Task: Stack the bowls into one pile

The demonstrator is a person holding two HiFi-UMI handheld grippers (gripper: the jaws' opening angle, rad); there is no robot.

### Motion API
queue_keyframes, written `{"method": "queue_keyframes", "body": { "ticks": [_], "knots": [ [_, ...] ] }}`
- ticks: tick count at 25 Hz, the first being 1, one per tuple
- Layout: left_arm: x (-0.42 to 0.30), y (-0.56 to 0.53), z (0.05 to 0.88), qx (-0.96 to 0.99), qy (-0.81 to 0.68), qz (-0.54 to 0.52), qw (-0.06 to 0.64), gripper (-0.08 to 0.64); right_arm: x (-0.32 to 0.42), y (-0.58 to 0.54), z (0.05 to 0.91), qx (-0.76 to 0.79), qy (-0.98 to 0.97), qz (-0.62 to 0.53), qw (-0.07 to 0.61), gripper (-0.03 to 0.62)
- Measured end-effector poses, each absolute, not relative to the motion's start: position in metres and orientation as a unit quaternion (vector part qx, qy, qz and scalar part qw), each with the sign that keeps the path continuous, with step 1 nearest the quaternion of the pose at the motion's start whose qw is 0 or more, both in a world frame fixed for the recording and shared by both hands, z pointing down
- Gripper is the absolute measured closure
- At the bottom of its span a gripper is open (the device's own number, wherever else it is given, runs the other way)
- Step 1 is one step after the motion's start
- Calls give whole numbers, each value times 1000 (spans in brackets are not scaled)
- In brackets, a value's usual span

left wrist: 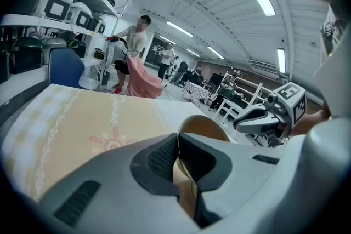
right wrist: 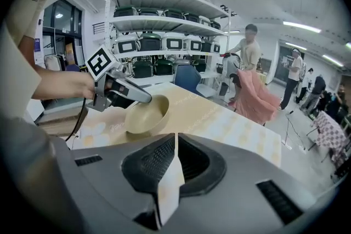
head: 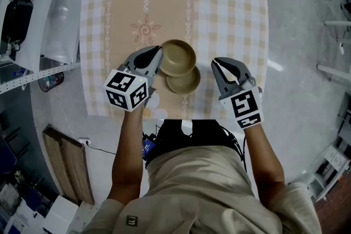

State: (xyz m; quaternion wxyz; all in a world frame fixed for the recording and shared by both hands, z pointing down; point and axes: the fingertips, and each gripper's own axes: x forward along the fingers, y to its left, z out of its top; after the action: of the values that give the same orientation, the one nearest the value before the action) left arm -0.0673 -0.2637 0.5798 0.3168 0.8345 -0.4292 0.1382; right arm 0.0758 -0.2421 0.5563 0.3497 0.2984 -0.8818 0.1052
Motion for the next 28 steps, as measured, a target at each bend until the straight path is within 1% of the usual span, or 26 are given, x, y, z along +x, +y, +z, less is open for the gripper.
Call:
{"method": "queue_keyframes", "body": {
  "ticks": [7,11,18,28],
  "knots": [
    [-42,-234,598,843,-389,171,329,545,81,-230,549,317,-877,109,345,578],
    [-36,-224,602,847,-376,190,323,544,81,-221,542,324,-876,108,342,578],
    [-23,-204,603,863,-345,226,291,543,80,-207,528,332,-876,102,333,578],
    [-31,-187,567,871,-360,226,247,537,79,-180,501,339,-880,85,321,578]
  ]
}}
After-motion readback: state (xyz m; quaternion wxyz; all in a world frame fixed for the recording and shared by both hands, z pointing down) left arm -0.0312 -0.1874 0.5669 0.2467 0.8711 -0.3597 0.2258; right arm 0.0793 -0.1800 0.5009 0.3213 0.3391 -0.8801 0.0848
